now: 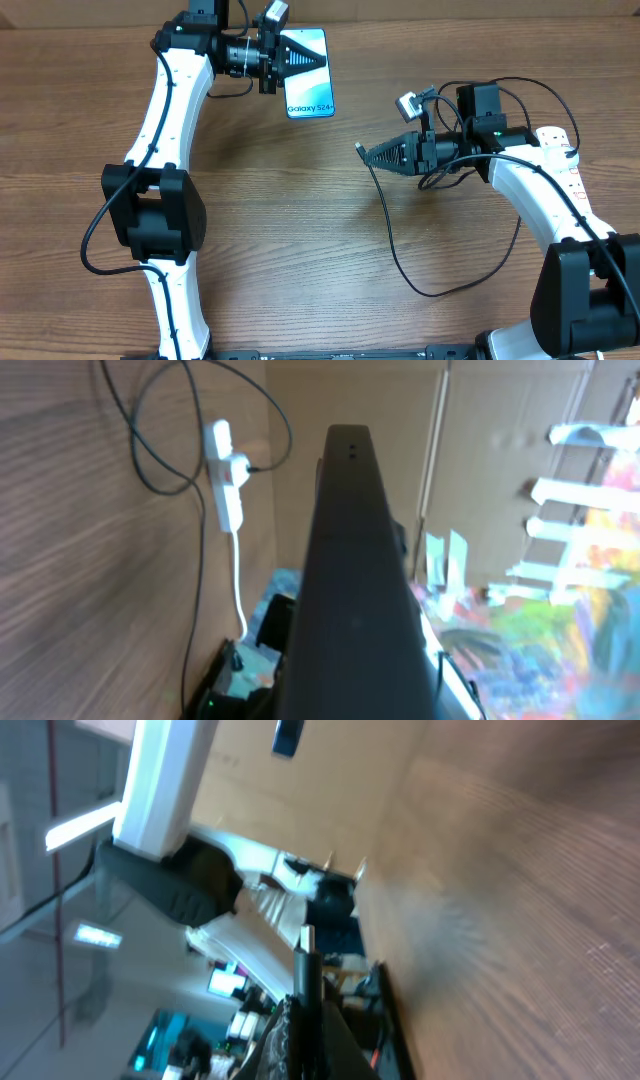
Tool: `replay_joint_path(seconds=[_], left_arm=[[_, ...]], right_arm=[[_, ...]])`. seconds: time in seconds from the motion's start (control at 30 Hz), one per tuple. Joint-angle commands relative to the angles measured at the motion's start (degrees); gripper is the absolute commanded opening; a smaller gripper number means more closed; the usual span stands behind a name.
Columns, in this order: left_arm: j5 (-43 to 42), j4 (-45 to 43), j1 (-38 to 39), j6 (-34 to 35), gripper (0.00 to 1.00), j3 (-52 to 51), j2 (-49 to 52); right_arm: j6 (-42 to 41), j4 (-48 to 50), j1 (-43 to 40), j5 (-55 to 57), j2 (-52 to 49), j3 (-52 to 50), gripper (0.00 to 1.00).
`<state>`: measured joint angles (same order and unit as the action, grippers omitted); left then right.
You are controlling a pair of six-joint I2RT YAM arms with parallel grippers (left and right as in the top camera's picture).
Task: Plug charger to phone and switch on socket
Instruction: 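Raise and rotate the right gripper, bringing the plug under the phone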
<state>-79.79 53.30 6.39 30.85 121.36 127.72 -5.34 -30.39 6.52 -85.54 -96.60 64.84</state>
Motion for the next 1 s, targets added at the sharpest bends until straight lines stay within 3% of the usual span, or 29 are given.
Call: replay_joint_path(seconds=[0.0,0.17,0.47,0.73,0.97], left_arm=[[0.87,-1.29,1.07,5.60,0.04,1.16,-2.05],[1.88,-1.29,1.86,5.38,0.04,1.16,-2.05],[2.16,-1.31,2.29,6.45,0.04,1.16,-2.05],[4.20,-1.53,2.40,6.56,0.04,1.16,-2.05],[3.69,-8.17,3.04,13.46,0.04,1.16,-2.05]], right_arm=[[-14.19,4.81,0.28,5.20,0.37,0.07,0.04],[-22.71,14.95,1.53,4.87,0.39,0.07,0.04],[-24.20,19.89,7.65,4.35,0.39,0.07,0.04],[-38.25,32.35,8.41,6.45,0.39,0.07,0.04],[-45.86,37.97,8.41,11.43,0.39,0.07,0.04]])
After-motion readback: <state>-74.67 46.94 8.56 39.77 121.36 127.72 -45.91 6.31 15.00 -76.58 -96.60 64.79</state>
